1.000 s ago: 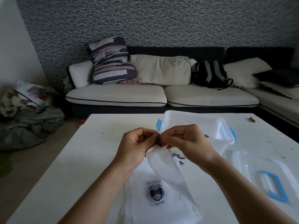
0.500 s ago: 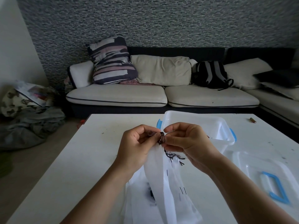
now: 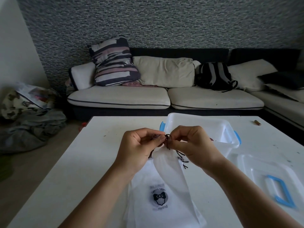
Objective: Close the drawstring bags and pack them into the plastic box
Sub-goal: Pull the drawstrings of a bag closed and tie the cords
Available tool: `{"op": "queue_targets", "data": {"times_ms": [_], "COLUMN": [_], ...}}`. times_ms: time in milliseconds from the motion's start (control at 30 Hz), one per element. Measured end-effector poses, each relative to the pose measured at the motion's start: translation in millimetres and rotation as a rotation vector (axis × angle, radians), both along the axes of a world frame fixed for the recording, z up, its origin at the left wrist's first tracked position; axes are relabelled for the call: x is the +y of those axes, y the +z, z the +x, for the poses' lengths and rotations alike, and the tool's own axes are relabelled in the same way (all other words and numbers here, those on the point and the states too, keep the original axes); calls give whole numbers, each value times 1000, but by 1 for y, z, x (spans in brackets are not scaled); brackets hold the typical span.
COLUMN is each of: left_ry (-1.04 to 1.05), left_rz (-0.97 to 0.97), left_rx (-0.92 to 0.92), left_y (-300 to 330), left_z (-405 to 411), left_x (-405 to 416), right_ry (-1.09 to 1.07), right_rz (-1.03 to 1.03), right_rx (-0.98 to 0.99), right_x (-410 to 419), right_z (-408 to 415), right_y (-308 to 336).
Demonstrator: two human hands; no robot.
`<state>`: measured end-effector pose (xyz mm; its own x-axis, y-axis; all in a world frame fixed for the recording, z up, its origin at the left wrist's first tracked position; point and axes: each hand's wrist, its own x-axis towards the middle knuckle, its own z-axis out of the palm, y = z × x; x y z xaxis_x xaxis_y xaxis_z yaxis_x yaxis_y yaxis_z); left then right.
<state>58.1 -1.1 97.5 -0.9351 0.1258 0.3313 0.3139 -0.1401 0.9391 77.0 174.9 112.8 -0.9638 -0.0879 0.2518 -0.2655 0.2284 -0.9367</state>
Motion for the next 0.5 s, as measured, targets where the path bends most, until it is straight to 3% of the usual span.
{"op": "queue_targets", "data": {"times_ms": [300, 500], "left_ry": [-2, 4], "left_rz": [-21, -39], "left_rx": [-8, -29], "left_y": [0, 2], "left_z": [-1, 1], "left_x": [-1, -2], "right_ry": [190, 135], "right_rz": [-136, -285], "right_rx": [-123, -51], "right_x": [8, 6], "right_z": [-2, 0], "right_y": [3, 10]}}
